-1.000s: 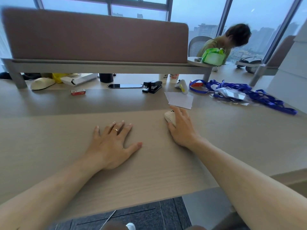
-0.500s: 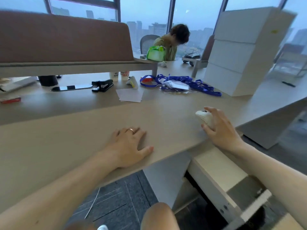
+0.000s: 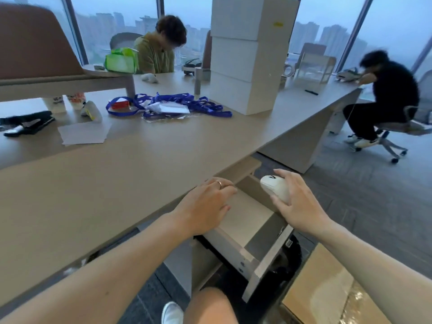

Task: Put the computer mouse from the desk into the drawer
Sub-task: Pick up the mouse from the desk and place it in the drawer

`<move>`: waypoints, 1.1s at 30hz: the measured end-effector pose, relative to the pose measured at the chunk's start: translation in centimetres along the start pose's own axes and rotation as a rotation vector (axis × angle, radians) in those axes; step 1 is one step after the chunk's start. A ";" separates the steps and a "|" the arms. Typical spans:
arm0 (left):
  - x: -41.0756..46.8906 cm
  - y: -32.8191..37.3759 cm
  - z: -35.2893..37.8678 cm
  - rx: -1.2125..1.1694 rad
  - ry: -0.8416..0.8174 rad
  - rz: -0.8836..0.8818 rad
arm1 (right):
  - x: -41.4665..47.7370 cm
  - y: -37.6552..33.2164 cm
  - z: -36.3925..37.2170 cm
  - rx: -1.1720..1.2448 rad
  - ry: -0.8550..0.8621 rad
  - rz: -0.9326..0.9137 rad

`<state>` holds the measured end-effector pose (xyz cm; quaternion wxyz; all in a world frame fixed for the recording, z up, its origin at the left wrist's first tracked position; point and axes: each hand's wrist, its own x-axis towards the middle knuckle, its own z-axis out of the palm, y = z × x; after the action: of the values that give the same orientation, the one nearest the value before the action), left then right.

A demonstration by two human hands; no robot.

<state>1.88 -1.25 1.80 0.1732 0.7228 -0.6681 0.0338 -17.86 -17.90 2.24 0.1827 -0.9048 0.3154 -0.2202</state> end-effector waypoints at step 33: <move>0.2 -2.9 6.3 0.127 -0.009 -0.216 | 5.3 5.0 13.4 -0.141 -0.467 0.353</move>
<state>3.55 -3.21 -4.62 0.1267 0.8001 -0.5838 0.0542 -9.69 -22.48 -9.80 0.2223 -0.8727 0.4316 0.0514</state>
